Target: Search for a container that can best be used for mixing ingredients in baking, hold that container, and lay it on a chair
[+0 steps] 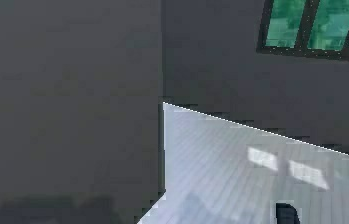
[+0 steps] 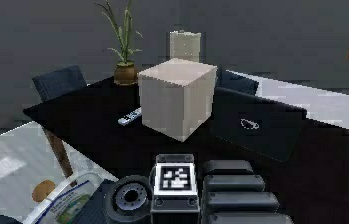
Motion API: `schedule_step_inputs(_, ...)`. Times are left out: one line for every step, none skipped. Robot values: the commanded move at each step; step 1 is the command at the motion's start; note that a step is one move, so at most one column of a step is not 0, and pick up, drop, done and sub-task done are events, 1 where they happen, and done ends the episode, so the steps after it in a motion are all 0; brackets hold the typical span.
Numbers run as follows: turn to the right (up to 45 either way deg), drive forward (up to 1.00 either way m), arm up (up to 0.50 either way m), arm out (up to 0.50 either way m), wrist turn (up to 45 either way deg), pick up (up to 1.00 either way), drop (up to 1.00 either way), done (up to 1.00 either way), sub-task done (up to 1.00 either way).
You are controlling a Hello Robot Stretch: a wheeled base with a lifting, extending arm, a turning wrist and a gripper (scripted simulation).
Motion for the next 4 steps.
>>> schedule_step_inputs(-18.0, 0.0, 0.0, 0.0, 0.0, 0.0, 0.0, 0.0, 0.0)
schedule_step_inputs(0.0, 0.15, 0.0, 0.0, 0.0, 0.0, 0.0, 0.0, 0.0)
schedule_step_inputs(45.0, 0.0, 0.0, 0.0, 0.0, 0.0, 0.0, 0.0, 0.0)
schedule_step_inputs(45.0, 0.0, 0.0, 0.0, 0.0, 0.0, 0.0, 0.0, 0.0)
